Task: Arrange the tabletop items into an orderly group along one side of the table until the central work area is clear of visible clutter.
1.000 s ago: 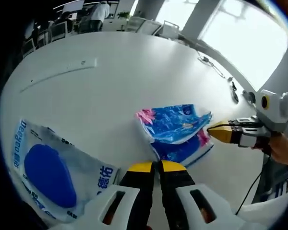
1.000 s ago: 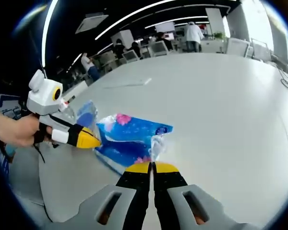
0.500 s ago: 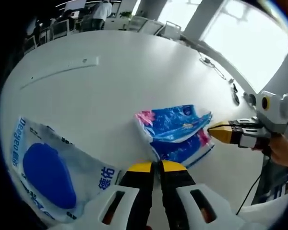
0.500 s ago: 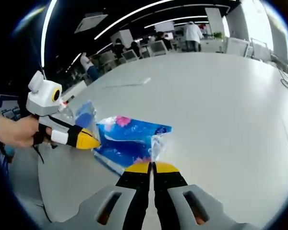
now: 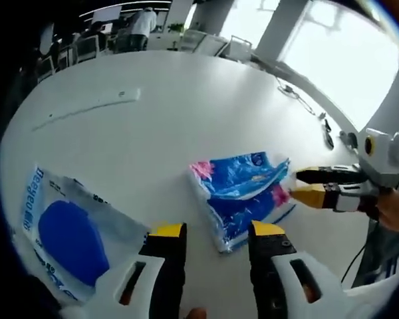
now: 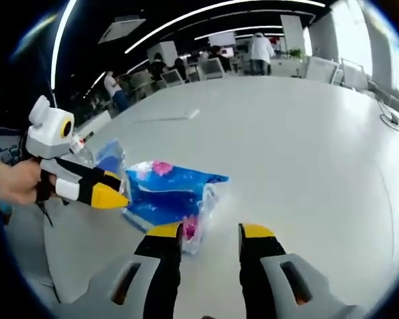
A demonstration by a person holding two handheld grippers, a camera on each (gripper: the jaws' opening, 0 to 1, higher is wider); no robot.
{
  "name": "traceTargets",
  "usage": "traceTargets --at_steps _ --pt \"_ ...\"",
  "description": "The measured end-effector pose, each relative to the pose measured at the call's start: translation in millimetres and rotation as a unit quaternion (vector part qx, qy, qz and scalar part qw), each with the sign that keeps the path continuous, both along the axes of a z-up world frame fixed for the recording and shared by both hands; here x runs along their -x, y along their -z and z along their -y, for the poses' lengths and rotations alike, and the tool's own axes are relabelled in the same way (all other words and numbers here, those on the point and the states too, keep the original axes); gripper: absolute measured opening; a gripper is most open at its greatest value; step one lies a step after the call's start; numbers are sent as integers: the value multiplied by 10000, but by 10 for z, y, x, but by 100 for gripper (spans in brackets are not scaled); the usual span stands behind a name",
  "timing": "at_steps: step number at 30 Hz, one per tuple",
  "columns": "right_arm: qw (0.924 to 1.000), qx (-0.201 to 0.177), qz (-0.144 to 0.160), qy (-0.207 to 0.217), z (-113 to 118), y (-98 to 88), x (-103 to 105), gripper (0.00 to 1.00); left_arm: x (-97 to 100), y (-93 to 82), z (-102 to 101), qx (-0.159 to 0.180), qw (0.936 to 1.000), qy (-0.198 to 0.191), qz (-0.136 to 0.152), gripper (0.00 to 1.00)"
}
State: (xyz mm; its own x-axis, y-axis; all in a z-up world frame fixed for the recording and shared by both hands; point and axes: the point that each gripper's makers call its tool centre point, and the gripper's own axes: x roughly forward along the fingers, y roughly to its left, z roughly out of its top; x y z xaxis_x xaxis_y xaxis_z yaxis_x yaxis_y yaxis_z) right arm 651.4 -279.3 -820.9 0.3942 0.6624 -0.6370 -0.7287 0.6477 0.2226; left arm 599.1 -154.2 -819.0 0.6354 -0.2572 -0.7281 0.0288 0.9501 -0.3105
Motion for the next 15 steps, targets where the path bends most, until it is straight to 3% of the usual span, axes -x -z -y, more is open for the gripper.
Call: traceTargets --at_steps 4,12,15 --pt "9999 -17 85 90 38 -50 -2 38 -19 -128 29 -72 9993 193 300 42" --pt "9997 -34 193 175 61 -152 81 45 54 -276 -19 -13 9987 162 485 63" --pt "9996 -22 247 162 49 -206 119 46 111 -307 -2 31 9984 267 495 65"
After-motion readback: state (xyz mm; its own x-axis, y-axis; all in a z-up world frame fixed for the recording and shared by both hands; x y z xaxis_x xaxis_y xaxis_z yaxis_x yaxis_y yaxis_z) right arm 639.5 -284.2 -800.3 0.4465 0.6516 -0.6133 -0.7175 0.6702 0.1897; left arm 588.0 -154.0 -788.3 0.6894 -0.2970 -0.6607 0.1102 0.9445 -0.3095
